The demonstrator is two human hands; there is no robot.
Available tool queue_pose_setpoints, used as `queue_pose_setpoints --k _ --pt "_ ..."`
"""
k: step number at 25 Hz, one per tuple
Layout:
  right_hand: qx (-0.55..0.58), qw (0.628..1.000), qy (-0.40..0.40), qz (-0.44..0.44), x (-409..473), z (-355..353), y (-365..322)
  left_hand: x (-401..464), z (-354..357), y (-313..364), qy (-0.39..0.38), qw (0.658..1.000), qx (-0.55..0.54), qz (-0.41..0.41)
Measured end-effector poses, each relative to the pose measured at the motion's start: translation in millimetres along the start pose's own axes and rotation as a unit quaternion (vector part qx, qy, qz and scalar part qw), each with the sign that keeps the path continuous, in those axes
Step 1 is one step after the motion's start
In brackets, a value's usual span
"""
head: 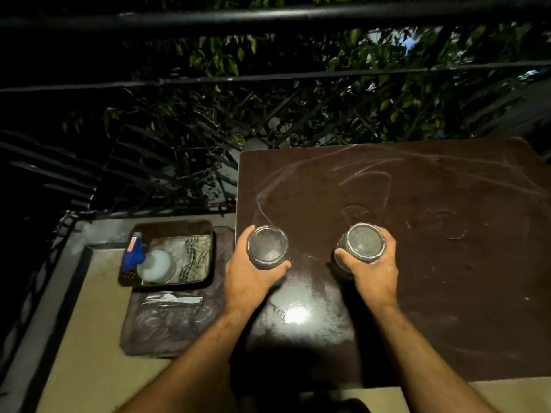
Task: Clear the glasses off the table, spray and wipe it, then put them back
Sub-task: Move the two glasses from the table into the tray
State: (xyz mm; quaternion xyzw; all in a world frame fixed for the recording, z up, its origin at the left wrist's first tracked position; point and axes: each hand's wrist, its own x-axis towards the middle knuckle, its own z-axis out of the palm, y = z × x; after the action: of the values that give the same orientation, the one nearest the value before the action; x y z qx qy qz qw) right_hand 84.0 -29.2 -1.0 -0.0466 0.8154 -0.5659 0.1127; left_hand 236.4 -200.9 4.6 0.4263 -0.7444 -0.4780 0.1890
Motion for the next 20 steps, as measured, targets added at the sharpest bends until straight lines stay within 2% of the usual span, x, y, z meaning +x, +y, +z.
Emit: queue_pose_setpoints --k 11,15,20 --pt "0.006 0.989 -0.141 -0.044 -67 118 -24 -30 -110 -82 0.134 0.987 0.006 -0.085" --pt "-0.007 0.98 -0.188 -0.07 -97 167 -31 -32 -156 -114 0.13 0.986 0.007 -0.107" --pt "-0.023 0.975 -0.205 -0.087 -128 233 -36 -24 -212 -158 0.11 0.989 0.001 -0.103"
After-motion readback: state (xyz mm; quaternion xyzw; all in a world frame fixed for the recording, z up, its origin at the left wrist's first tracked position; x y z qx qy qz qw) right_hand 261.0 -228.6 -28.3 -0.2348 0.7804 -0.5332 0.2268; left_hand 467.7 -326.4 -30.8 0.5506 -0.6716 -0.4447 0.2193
